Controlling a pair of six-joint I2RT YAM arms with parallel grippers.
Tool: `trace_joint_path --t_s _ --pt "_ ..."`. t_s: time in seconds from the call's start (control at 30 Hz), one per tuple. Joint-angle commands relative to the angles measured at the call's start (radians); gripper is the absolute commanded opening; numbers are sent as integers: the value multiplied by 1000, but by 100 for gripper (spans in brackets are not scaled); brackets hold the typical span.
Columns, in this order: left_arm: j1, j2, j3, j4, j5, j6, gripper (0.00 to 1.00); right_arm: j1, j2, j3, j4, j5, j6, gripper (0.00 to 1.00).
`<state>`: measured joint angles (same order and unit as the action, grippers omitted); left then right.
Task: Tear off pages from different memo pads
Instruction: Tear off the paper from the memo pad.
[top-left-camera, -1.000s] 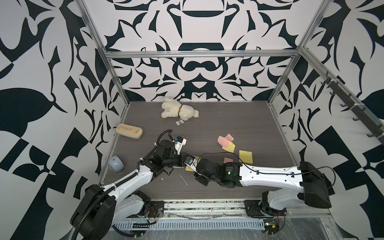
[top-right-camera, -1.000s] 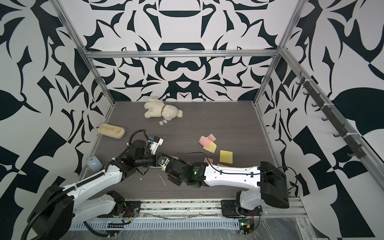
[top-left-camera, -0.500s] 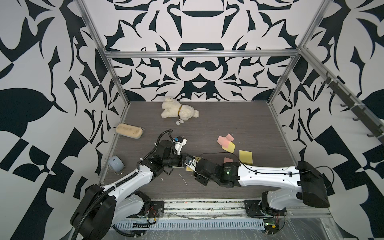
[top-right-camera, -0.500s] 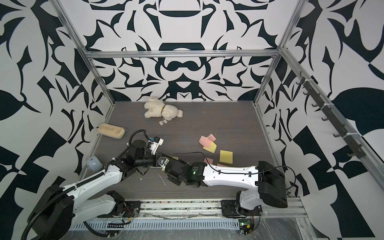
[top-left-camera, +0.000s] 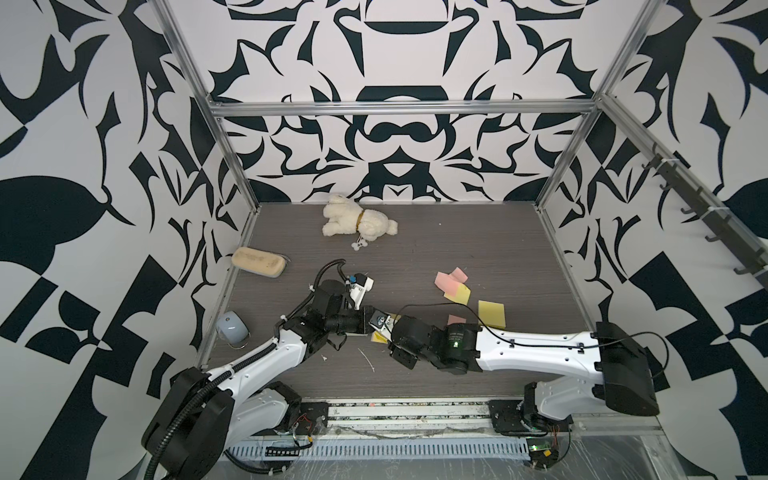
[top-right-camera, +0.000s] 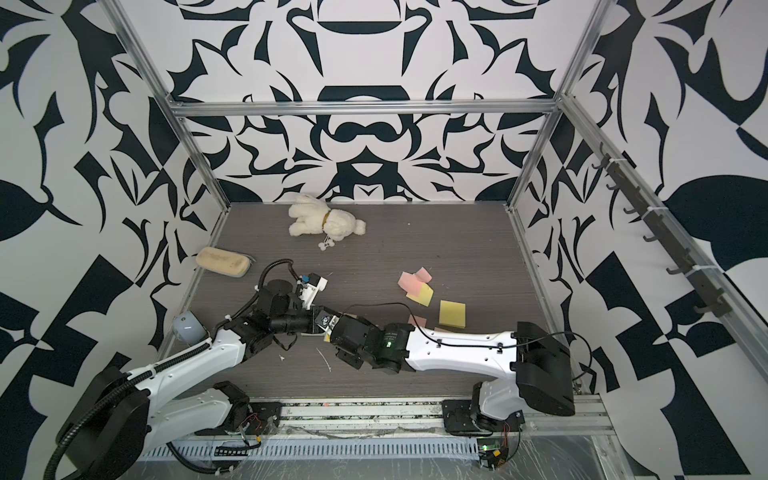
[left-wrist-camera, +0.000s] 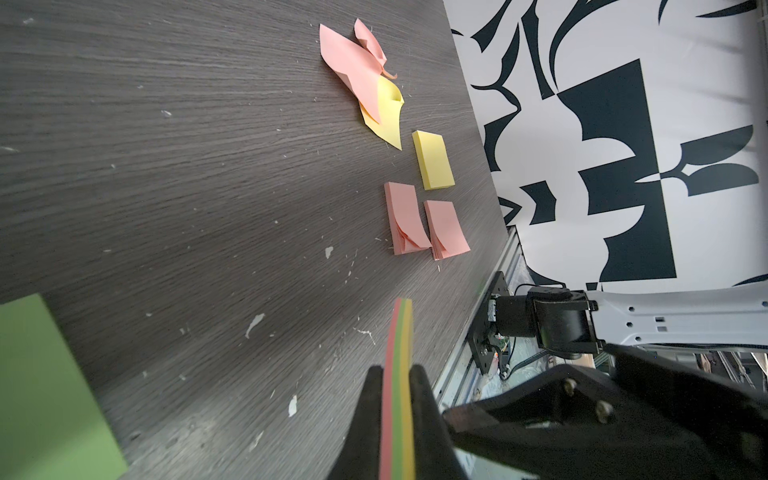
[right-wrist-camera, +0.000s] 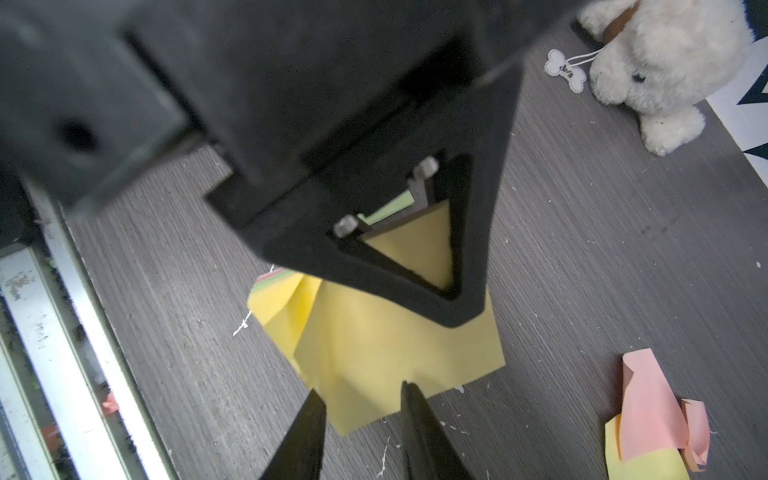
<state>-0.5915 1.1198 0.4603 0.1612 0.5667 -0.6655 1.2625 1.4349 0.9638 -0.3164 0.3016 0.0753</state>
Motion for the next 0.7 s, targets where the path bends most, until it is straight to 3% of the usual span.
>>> trace_joint_path --t_s 0.0,0.37,0.67 --pt "-4 4 17 20 18 -3 0 -3 -2 48 23 30 -10 34" --pt "-4 5 5 30 15 -20 0 33 35 62 51 66 -26 32" --pt "-4 28 5 47 24 -42 0 66 54 80 76 156 -74 22"
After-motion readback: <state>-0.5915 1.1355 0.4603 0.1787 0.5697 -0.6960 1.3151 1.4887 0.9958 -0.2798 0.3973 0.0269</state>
